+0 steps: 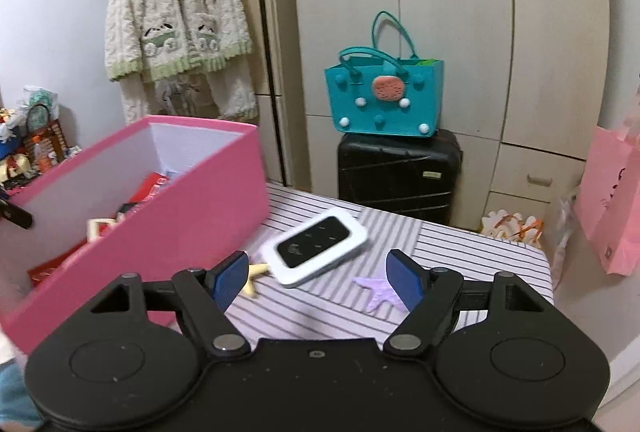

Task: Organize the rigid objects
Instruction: 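Grasp the white wifi router with the right gripper, then carry the white router into the pink box and open the right gripper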

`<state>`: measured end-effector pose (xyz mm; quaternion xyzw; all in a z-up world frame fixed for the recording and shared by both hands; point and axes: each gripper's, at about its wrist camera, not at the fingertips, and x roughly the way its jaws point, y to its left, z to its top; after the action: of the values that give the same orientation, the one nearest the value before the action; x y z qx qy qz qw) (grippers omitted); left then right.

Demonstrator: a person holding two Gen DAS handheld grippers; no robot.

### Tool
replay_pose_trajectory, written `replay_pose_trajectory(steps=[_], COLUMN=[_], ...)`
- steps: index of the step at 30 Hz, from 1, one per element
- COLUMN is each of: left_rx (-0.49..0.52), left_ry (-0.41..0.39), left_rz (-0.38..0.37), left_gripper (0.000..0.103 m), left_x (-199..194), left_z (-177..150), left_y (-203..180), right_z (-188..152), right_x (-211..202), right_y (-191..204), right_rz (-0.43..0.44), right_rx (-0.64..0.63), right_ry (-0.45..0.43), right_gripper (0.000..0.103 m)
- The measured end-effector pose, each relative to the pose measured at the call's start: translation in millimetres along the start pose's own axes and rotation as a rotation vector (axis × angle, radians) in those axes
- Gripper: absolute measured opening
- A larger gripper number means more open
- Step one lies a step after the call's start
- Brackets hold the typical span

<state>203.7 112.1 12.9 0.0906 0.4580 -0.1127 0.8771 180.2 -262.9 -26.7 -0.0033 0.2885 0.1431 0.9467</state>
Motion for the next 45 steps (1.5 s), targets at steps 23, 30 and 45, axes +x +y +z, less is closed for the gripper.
replay_pose_trajectory(steps=[23,30,45], left_rx=[-0.018,-0.016,-0.019], left_ry=[-0.03,-0.037,-0.052], left_rz=[-0.008,-0.023,-0.024], left_gripper=[0.009,0.009,0.009], left_x=[-5,-4,-6], left_z=[1,0,-3], left_y=[5,9,9], right_z=[19,16,36], right_x=[143,134,99], right_y=[16,22,6], right_rz=[0.03,-0.018,0.099], right_rx=[0.183,0.042,0.115], right_ry=[0.225,0.198,0.26], right_gripper=[0.094,0.075,0.021])
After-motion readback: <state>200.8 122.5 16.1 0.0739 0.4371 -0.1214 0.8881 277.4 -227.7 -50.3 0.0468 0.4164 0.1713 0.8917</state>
